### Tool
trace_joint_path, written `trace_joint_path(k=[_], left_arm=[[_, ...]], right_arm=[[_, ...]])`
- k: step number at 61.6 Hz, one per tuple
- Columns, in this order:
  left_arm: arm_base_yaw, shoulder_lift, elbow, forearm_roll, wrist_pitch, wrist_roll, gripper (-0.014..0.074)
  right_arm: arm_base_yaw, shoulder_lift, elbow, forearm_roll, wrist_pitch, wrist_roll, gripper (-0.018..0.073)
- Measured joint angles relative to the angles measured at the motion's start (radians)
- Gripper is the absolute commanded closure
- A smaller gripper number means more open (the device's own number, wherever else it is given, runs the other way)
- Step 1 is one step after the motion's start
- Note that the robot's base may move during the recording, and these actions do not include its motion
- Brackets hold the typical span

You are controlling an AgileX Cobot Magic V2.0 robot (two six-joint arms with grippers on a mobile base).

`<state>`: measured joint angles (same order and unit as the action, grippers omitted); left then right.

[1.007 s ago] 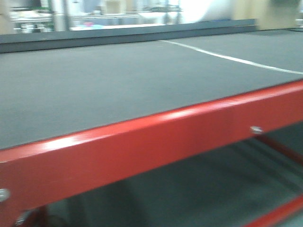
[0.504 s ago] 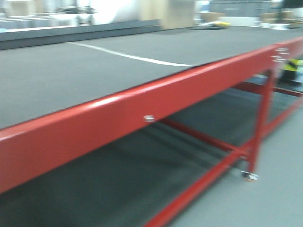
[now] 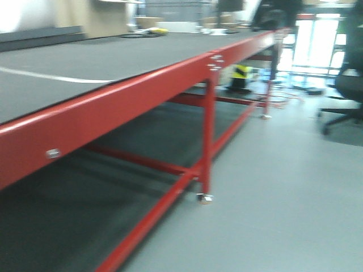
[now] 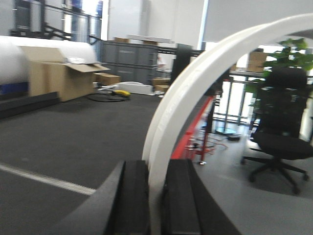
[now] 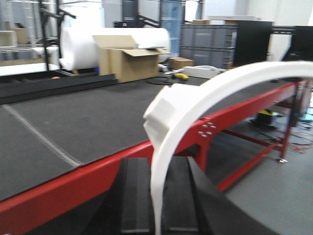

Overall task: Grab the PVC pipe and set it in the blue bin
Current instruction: 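Drive the base along the red-framed table holding both pipe pieces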

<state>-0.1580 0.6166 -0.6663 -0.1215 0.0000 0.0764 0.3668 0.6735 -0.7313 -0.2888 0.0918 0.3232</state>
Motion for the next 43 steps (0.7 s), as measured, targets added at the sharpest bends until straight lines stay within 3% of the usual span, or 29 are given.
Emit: trace_joint_path(k=[43], left_arm=[[0.0,0.0,0.0,0.0,0.0,0.0,0.0707]], right_arm=[[0.0,-0.002,0.0,0.0,0.0,0.0,0.0727]])
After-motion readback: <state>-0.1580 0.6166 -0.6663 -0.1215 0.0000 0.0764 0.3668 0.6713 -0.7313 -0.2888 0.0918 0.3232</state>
